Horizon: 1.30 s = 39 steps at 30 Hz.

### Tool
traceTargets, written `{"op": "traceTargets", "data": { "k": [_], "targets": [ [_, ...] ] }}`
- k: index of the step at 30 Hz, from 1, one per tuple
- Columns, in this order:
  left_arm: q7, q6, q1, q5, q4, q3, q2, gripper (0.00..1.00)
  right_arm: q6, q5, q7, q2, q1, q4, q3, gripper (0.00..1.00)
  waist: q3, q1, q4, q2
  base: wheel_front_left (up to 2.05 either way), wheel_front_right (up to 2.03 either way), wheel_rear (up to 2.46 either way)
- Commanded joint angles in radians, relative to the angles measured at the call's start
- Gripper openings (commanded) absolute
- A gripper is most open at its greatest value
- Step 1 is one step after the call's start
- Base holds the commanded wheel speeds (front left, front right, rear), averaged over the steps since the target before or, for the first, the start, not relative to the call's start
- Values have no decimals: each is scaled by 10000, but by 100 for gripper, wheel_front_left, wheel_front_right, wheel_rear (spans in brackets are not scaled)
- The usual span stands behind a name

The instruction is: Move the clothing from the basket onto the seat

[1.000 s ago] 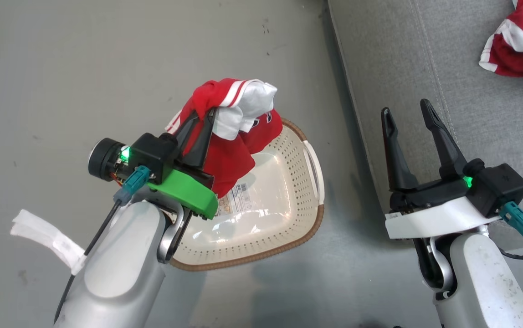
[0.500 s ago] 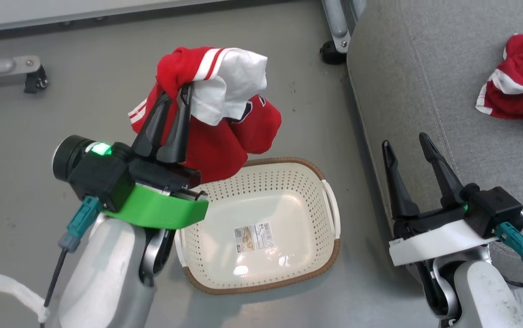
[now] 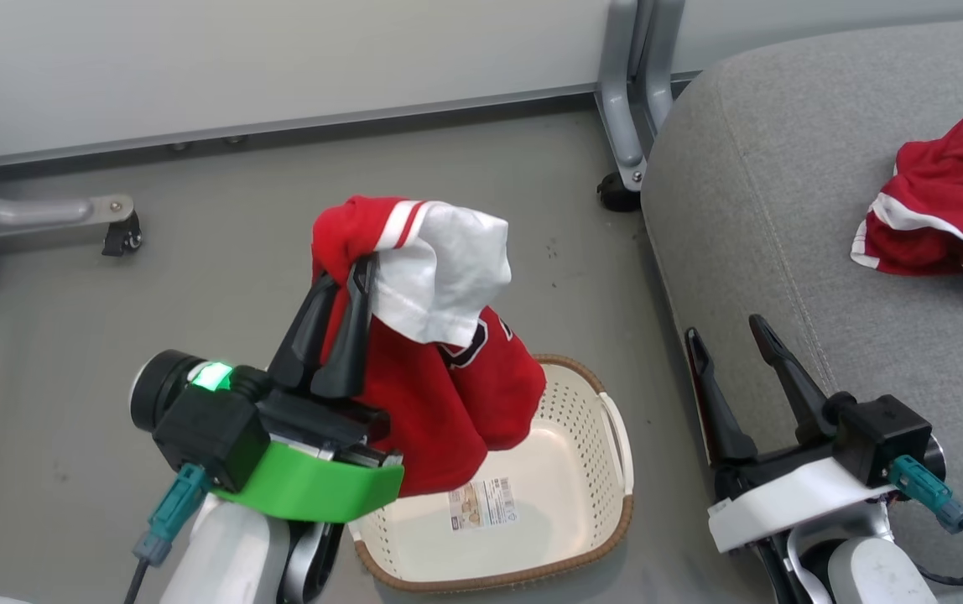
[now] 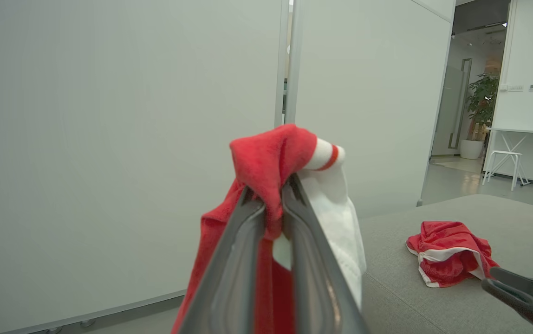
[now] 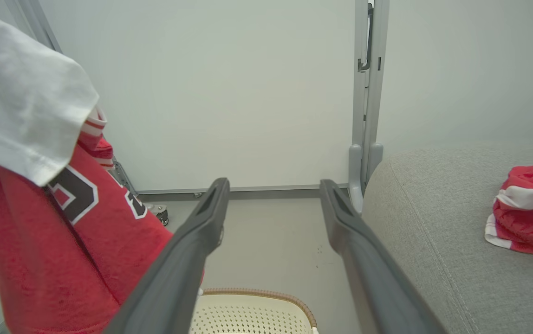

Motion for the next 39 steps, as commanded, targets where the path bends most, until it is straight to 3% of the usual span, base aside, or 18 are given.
{"op": "traceTargets", "data": {
  "k": [1,11,29,34,39],
  "targets": [
    [-6,60,249,-35,-76,-27,-5,0,-10,45,50,-28,171,-38,15,100,-320,1,-14,0,0,0,0],
    [22,148,1000,-256,89,-292,-130,0,-10,117,300,-28,729,-117,72,100,-956,1,-66,0,0,0,0],
    [12,190,788,-328,202,-352,-51,0,-10,79,416,-28,723,-198,364,100,-998,1,-85,0,0,0,0],
    [5,172,673,-275,163,-398,-36,0,-9,122,602,-142,357,-135,1308,100,-871,1,-13,0,0,0,0],
    [2,131,507,-224,179,-462,-22,0,-9,539,718,-396,-479,156,3160,100,-589,1,111,0,0,0,0]
  ]
}}
